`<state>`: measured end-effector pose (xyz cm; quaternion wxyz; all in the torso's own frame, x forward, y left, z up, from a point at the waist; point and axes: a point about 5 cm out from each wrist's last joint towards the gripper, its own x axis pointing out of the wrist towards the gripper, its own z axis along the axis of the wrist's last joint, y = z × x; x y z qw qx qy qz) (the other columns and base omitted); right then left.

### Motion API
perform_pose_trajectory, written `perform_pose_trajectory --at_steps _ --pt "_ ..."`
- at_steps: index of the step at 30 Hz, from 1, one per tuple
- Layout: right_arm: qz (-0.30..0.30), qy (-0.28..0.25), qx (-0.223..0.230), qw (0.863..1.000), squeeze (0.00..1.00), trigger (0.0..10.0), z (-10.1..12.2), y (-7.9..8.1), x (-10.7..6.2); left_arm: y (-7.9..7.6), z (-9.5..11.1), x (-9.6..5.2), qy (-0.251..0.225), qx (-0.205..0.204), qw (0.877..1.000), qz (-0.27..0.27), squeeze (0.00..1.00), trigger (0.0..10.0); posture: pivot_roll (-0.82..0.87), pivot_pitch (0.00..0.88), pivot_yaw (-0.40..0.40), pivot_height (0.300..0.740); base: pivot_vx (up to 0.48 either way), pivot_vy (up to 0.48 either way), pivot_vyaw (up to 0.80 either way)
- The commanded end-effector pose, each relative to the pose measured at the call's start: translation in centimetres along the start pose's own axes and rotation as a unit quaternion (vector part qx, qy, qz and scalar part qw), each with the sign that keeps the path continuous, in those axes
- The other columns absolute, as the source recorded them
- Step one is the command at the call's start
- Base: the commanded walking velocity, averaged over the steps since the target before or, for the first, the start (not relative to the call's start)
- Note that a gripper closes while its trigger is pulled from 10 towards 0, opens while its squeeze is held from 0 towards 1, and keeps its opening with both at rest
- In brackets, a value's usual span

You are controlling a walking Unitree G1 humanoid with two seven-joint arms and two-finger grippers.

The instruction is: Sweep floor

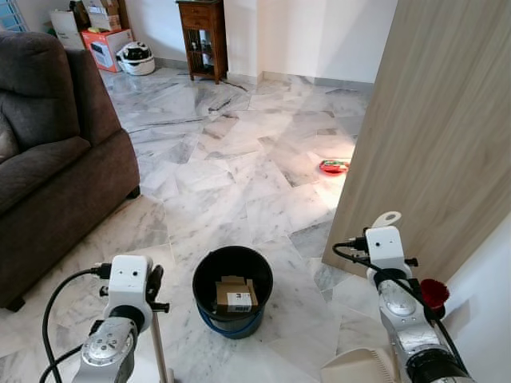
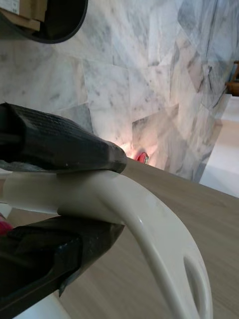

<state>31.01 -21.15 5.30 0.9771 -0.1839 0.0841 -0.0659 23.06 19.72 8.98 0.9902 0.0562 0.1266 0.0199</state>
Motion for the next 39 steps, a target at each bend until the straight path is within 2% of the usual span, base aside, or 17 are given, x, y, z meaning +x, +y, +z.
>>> perform_pose_trajectory --at_steps 1,7,15,23,31,39 --pt "0.0 -0.033 0.006 0.999 0.0 10.0 1.66 -0.09 0.57 0.45 0.19 -0.02 -0.01 0.002 1.0 0.014 0.0 10.0 -0.01 0.0 0.009 0.74 0.0 0.0 0.0" --pt "0.002 -0.034 0.006 0.999 0.0 10.0 1.67 0.06 0.51 0.37 0.05 -0.05 -0.012 0.004 1.0 0.013 0.0 10.0 -0.01 0.0 0.01 0.74 0.0 0.0 0.0" --pt "0.006 -0.03 0.005 1.0 0.0 10.0 1.54 0.23 0.46 0.31 0.06 -0.12 -0.015 0.009 1.0 0.013 0.0 10.0 -0.01 0.0 0.01 0.74 0.0 -0.308 0.0" --pt "0.007 -0.031 0.008 0.999 0.0 10.0 1.54 0.28 0.42 0.26 0.08 -0.12 -0.018 0.01 1.0 0.011 0.0 10.0 -0.01 0.0 0.01 0.74 0.0 -0.318 -0.75" --pt "0.01 -0.033 0.007 0.999 0.0 10.0 1.58 0.53 0.37 0.18 0.1 -0.14 -0.02 0.009 1.0 0.011 0.0 10.0 -0.01 0.0 0.008 0.74 0.0 -0.265 0.0" --pt "0.013 -0.035 0.008 0.999 0.0 10.0 1.68 0.73 0.36 0.13 0.32 -0.13 -0.033 -0.014 0.999 0.016 0.0 10.0 0.0 0.0 0.007 0.74 0.0 0.0 0.0"
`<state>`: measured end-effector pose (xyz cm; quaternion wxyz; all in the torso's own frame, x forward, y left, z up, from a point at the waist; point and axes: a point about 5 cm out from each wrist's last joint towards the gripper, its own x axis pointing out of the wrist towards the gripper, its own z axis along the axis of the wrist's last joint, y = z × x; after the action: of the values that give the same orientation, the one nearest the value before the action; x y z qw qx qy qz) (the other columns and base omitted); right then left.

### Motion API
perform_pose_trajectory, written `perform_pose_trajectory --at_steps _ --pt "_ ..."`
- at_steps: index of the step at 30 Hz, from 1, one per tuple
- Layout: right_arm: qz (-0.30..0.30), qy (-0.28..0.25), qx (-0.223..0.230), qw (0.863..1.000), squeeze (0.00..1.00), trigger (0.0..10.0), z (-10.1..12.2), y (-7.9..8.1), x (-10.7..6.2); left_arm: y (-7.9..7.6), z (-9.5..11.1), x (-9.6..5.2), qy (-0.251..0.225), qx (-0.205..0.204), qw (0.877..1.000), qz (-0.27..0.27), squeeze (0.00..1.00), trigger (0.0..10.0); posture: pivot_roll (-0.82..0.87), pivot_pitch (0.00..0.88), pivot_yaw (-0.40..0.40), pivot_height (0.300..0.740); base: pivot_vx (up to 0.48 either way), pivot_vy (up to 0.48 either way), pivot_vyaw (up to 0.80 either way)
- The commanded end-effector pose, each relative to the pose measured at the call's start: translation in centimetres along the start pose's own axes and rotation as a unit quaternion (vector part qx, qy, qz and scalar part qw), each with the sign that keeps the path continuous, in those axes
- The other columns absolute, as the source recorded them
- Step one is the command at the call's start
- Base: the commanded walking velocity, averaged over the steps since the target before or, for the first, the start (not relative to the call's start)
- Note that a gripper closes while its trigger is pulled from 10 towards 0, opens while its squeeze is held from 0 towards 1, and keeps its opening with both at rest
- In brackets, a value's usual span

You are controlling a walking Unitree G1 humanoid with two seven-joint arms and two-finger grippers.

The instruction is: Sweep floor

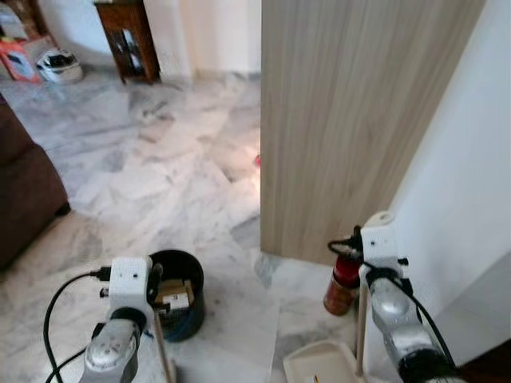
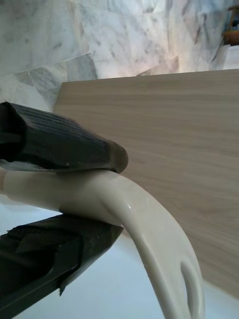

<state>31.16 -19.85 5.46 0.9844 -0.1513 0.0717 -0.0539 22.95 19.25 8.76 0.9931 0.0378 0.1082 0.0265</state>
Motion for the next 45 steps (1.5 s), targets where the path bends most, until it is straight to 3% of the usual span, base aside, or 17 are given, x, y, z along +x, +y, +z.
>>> perform_pose_trajectory --at_steps 1,41,45 --pt "0.002 -0.022 -0.025 0.999 0.0 10.0 1.06 -0.35 0.47 0.6 0.58 -0.01 -0.016 0.004 1.0 0.01 0.0 10.0 0.0 0.0 0.007 0.74 0.0 0.0 0.0" --pt "0.003 -0.022 -0.023 0.999 0.0 10.0 1.14 -0.23 0.51 0.62 0.74 0.01 -0.021 0.003 1.0 0.009 0.0 10.0 0.0 0.0 0.007 0.74 0.0 0.334 0.0" --pt "0.014 -0.026 -0.014 0.999 0.0 10.0 1.26 0.4 0.53 0.14 0.84 0.22 -0.025 -0.002 1.0 -0.001 0.0 10.0 -0.01 0.0 0.016 0.74 0.0 0.48 0.0"
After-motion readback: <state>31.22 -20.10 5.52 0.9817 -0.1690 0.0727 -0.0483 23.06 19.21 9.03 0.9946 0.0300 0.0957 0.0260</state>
